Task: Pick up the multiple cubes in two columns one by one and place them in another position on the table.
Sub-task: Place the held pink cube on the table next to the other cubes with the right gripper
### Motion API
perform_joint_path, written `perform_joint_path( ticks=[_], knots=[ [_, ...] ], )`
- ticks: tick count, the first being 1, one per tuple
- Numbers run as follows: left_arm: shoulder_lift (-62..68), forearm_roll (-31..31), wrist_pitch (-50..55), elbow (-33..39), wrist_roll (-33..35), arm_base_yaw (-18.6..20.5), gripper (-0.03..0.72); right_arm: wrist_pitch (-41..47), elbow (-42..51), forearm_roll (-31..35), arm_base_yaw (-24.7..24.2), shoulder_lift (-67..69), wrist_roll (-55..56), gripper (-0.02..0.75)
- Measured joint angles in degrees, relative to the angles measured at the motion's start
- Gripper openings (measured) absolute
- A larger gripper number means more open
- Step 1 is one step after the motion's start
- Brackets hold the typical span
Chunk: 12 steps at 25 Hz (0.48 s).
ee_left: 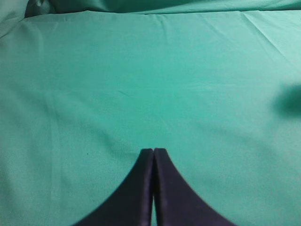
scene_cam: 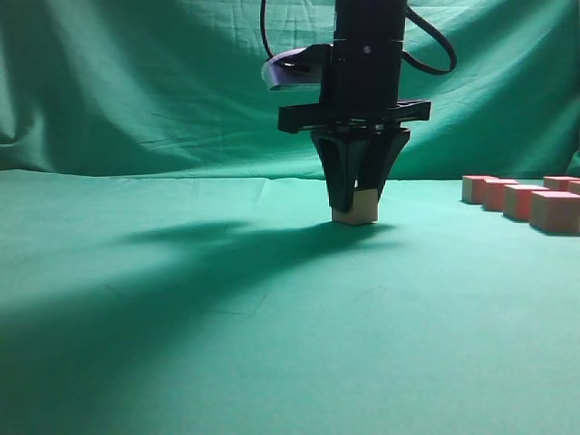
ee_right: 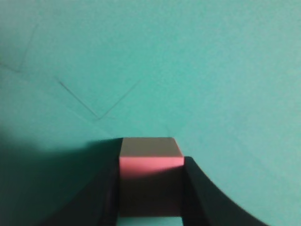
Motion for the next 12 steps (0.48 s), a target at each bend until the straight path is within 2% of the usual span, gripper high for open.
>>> perform_joint_path(
  ticks=[12],
  knots=[
    [0.0,0.0,0.0,0.0,0.0,0.0,0.0,0.0,0.0,0.51,0.0,0.0,-0.22,0.268]
  ],
)
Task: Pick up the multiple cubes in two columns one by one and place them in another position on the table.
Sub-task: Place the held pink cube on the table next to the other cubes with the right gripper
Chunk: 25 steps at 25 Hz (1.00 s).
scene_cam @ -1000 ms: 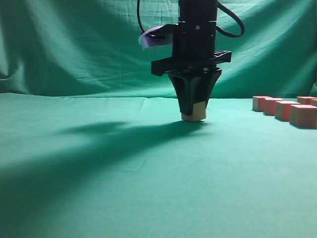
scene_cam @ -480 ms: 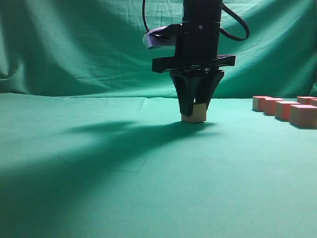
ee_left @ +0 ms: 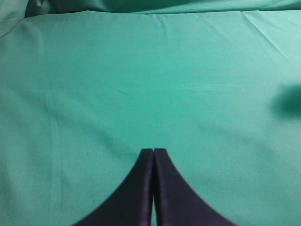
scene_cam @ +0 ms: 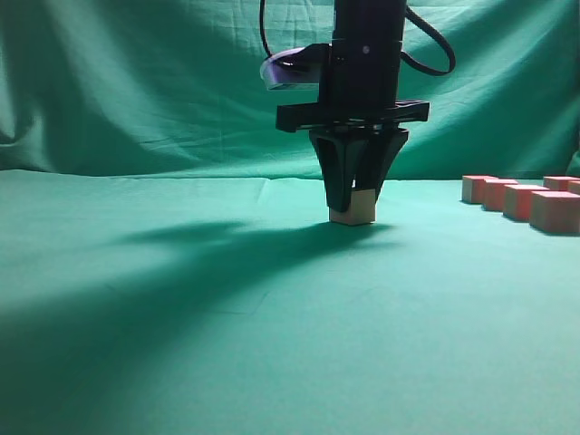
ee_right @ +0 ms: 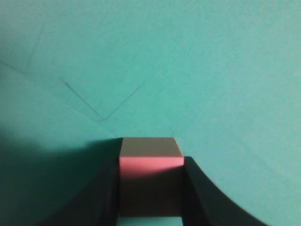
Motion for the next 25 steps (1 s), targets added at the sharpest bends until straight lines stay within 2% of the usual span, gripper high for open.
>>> perform_joint_path(
  ticks=[25],
  knots=[
    [0.0,0.0,0.0,0.0,0.0,0.0,0.0,-0.21,0.0,0.0,0.0,0.08,-1.41,0.268]
  ],
)
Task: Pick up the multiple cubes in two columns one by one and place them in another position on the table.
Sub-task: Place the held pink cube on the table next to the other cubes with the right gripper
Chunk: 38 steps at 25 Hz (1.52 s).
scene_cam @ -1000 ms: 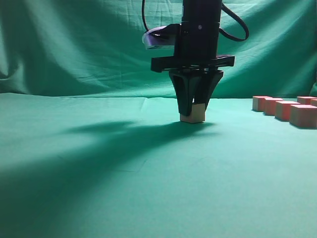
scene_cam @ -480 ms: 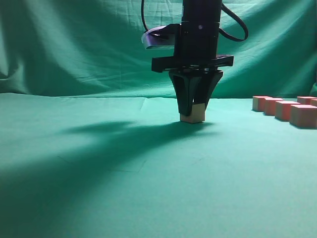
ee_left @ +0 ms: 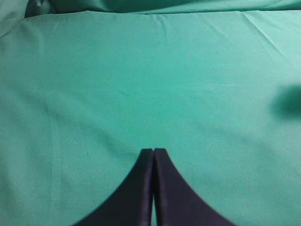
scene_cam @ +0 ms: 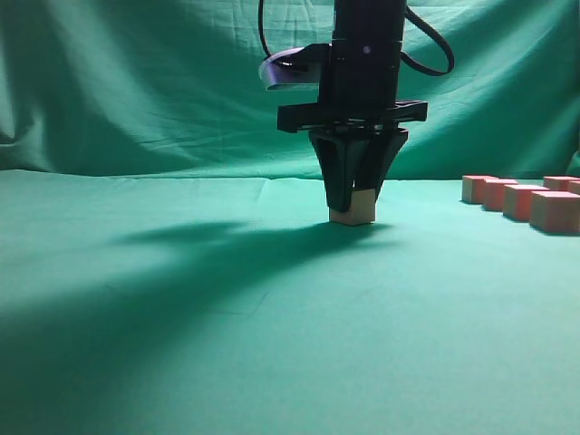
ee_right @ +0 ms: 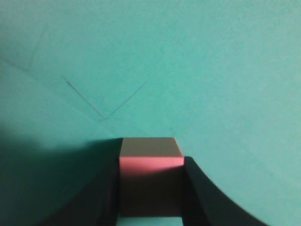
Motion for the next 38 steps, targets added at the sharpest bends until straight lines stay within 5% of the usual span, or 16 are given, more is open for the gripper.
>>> perform_joint_path(
  ticks=[19,28,38],
  knots=[
    [0.0,0.0,0.0,0.0,0.0,0.0,0.0,0.1,0.0,0.0,0.0,0.0,-0.1,0.268],
    [0.0,0.0,0.0,0.0,0.0,0.0,0.0,0.2,0.0,0.0,0.0,0.0,-0.1,0.605],
    [0.0,0.0,0.0,0.0,0.0,0.0,0.0,7.32,-5.64,-5.03,0.0,0.0,0.0,0.604]
  ],
)
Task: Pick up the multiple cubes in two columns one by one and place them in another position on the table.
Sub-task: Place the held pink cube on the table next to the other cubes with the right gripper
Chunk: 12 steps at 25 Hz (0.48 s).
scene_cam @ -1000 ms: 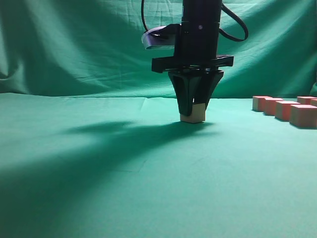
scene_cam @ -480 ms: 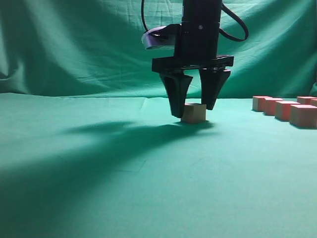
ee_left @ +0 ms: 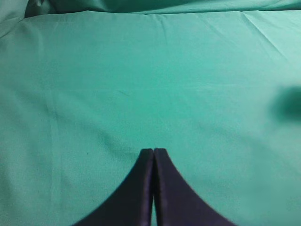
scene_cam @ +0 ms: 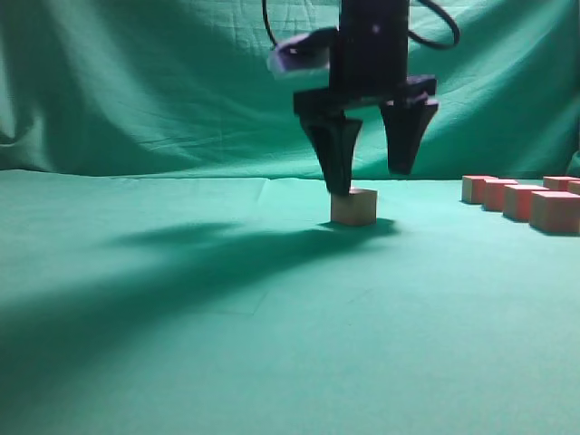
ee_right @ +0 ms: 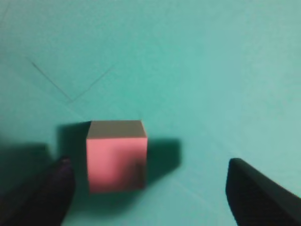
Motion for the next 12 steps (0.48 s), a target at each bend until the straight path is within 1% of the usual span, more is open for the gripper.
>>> perform_joint_path(
  ticks=[3,5,6,7,12],
  knots=[
    [0.0,0.0,0.0,0.0,0.0,0.0,0.0,1.4,-5.83,0.0,0.0,-0.26,0.0,0.604],
    [0.0,0.0,0.0,0.0,0.0,0.0,0.0,1.64,-7.41,0.23,0.0,-1.82,0.38,0.604],
    [0.0,0.0,0.0,0.0,0.0,0.0,0.0,1.93,-7.68,0.31,0.0,-2.89,0.88,0.604],
    [0.0,0.0,0.0,0.0,0.0,0.0,0.0,2.04,-7.68,0.36,0.0,-4.41,1.57,0.561],
    [0.0,0.0,0.0,0.0,0.0,0.0,0.0,2.39,-4.5,-0.77,-0.65,-15.08,5.95,0.561]
  ],
)
